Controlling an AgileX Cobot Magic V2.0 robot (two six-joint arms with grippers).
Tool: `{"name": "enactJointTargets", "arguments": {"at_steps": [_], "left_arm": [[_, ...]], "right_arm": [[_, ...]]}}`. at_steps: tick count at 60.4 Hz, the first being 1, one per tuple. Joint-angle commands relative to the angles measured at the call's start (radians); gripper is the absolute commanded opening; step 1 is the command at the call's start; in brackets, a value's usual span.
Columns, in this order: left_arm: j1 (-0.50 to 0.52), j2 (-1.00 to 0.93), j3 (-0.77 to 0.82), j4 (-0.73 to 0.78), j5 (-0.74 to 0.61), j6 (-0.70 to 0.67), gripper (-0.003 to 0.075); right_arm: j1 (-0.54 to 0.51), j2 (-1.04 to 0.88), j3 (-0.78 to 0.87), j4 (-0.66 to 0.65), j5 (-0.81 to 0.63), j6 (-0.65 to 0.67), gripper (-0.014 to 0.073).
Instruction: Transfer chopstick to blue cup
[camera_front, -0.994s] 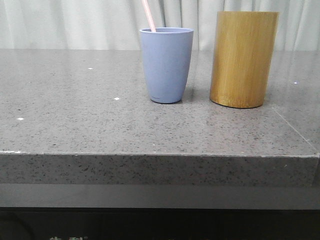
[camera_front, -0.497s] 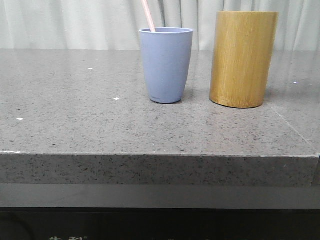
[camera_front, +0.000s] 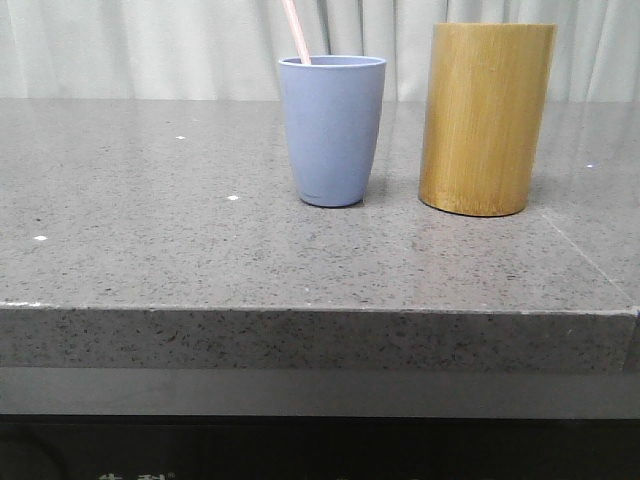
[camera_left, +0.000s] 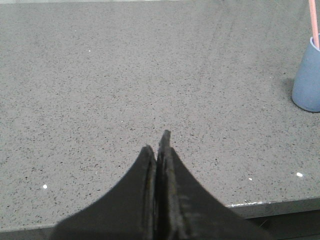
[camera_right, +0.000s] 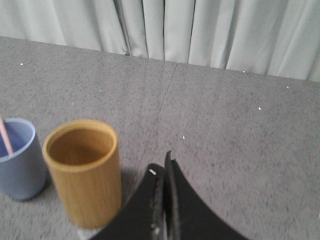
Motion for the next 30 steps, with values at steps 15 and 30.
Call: {"name": "enactJointTargets", "arguments": {"at_steps": [15,30], "left_arm": [[0.001,0.009,-0.024,-0.004,-0.083,-0.008,-0.0019],[0.001,0.009,-0.024,-0.004,-0.083,-0.008,-0.0019]], "right_arm": [[-0.007,-0.391,0.282,0.052,-0.140,-0.002,-0.0101],[-0.007,-0.534,0.360,0.094,-0.158,-0.002,-0.0101]]}}
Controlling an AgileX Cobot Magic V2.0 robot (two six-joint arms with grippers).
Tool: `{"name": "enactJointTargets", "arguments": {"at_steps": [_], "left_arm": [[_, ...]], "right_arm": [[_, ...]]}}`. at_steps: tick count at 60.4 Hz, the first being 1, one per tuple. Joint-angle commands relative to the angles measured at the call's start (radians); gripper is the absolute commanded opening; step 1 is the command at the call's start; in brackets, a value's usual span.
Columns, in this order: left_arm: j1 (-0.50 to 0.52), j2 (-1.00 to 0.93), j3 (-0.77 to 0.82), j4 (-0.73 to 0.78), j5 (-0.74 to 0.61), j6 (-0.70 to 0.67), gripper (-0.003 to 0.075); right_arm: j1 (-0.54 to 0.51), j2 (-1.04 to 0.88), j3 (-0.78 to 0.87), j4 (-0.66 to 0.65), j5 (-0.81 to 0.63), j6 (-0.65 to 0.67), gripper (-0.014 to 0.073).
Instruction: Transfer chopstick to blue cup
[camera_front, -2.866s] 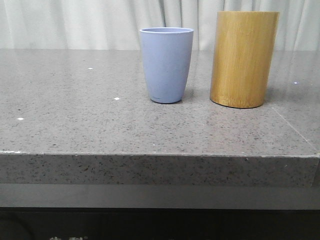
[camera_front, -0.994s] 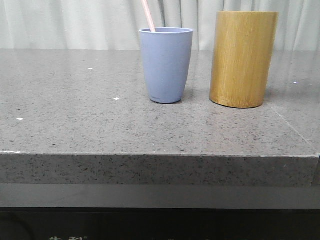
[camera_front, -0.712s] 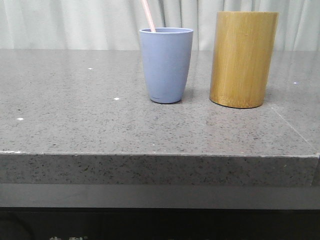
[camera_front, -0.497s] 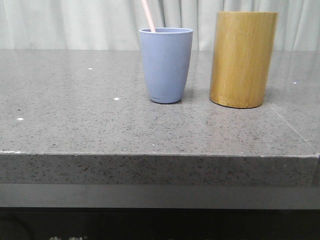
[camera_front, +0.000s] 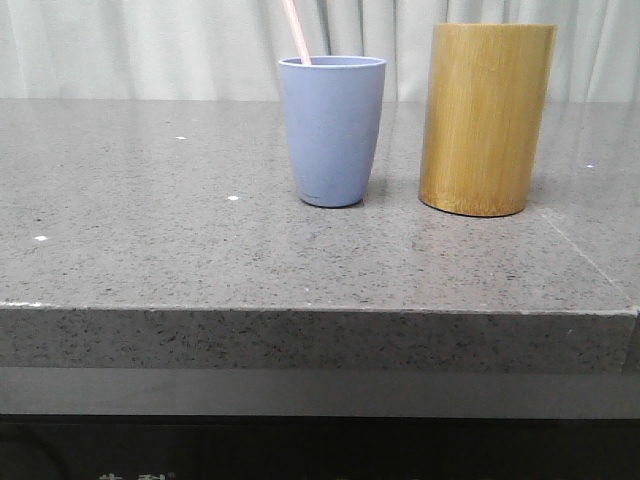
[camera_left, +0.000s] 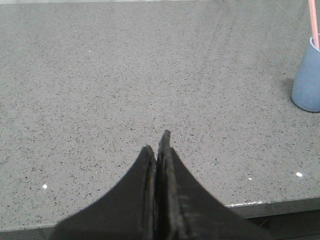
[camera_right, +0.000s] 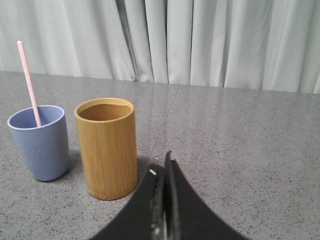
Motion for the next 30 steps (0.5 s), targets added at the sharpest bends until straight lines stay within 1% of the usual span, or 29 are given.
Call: {"name": "enactJointTargets", "arguments": {"at_steps": [1,8,30], "left_arm": [[0.001,0.009,-0.024,-0.004,-0.083,-0.008,-0.0019],[0.001,0.009,-0.024,-0.004,-0.083,-0.008,-0.0019],[0.001,0.009,-0.024,-0.004,-0.083,-0.008,-0.0019]], "right_arm": [[-0.007,-0.010,-0.016,0.026,-0.092,-0.002,-0.0101],[-0.007,-0.010,-0.016,0.066,-0.092,-0.002,-0.0101],[-0.007,-0.010,-0.016,0.066,-0.092,-0.002,-0.0101]]}}
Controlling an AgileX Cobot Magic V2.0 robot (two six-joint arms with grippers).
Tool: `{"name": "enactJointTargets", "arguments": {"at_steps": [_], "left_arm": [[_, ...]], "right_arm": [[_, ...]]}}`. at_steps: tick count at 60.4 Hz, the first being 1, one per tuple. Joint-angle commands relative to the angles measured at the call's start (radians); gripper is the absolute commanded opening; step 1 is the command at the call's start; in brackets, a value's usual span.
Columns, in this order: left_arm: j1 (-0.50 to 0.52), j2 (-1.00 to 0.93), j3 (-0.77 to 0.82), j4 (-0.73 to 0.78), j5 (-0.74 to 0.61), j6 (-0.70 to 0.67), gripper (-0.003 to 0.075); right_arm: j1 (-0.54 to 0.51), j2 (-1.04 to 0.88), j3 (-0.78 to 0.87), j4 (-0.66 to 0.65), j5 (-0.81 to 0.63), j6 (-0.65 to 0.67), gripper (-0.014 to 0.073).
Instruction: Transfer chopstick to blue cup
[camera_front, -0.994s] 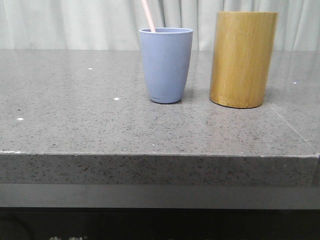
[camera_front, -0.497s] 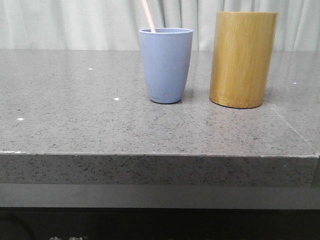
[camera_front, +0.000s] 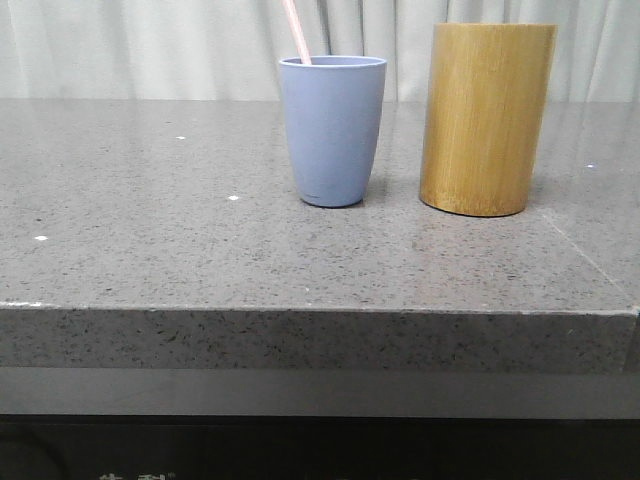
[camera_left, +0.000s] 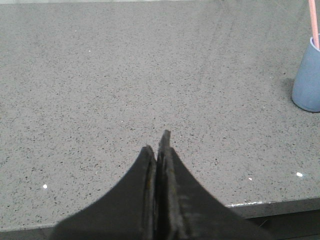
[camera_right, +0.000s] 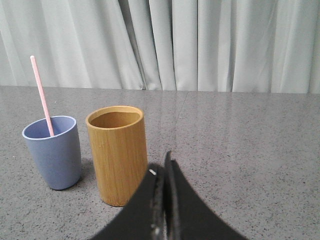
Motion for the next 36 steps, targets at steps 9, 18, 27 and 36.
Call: {"name": "enactJointTargets", "arguments": {"at_steps": [9,18,27,36], "left_arm": [[0.001,0.009,-0.024,-0.004,-0.083,-0.008,-0.0019],[0.001,0.009,-0.024,-0.004,-0.083,-0.008,-0.0019],[0.015,-0.042,0.026,0.006,-0.157,-0.006,-0.0019],[0.085,-0.175,0.159,0.003,-0.311,-0.006,-0.0019]], "right_arm": [[-0.007,0.010,-0.025,0.013,-0.084,-0.002,-0.0101],[-0.007,0.010,-0.025,0.013,-0.084,-0.002,-0.0101],[-0.007,0.010,-0.025,0.013,-0.084,-0.002,-0.0101],[-0.007,0.010,-0.025,0.013,-0.084,-0.002,-0.0101]]}}
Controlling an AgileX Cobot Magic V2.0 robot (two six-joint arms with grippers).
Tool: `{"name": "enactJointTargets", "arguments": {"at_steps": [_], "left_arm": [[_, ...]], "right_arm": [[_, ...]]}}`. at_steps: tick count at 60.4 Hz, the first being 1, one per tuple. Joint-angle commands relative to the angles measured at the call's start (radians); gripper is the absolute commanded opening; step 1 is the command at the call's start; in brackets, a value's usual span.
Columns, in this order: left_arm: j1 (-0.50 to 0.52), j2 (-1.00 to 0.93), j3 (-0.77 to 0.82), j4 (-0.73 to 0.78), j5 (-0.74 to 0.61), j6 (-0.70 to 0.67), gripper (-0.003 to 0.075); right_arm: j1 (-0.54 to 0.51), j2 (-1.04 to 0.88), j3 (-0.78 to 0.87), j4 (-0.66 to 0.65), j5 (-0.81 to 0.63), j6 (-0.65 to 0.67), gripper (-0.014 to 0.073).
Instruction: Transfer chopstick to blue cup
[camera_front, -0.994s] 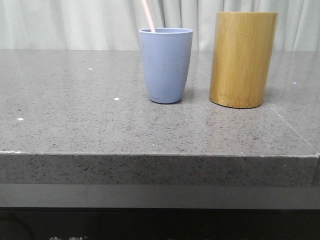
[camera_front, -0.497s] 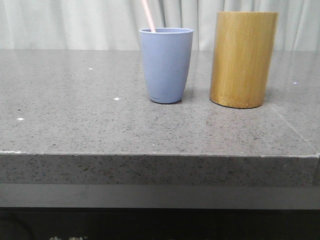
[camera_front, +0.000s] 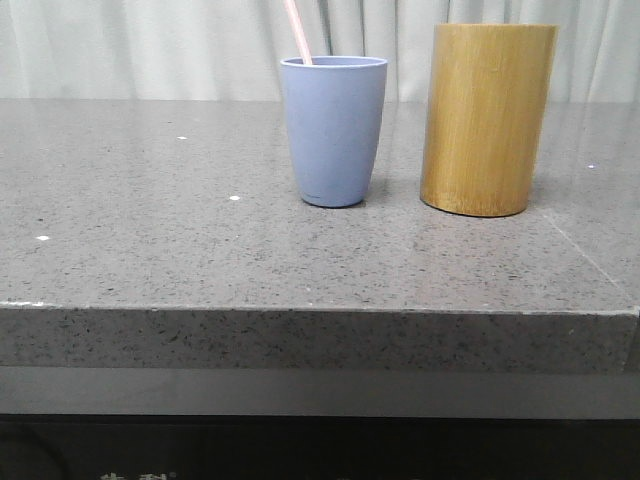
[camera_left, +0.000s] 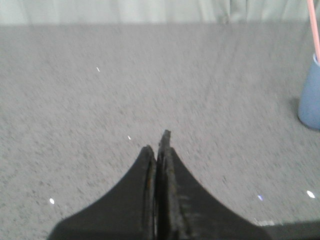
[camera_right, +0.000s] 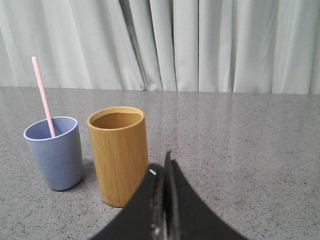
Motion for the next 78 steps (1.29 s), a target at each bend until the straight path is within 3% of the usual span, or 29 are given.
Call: {"name": "enactJointTargets", "arguments": {"at_steps": [1,14,36,78], "left_arm": [[0.044,-0.070,0.052,-0.006,-0.180,-0.006,-0.0019],[0.112,-0.241,0.268,-0.062,-0.282,-0.006,-0.0019],[0.115,-0.239,0.507,-0.070,-0.497,-0.006,-0.0019],[0.115,-0.237,0.524,-0.070,-0.490,-0.006,-0.0019]], "right_arm": [[-0.007,0.010,-0.025,0.010,-0.083,-0.002,-0.0101],[-0.007,0.010,-0.025,0.010,-0.083,-0.002,-0.0101],[-0.007,0.010,-0.025,0.010,-0.081,-0.002,-0.0101],[-0.007,0.010,-0.025,0.010,-0.081,-0.002,-0.0101]]}}
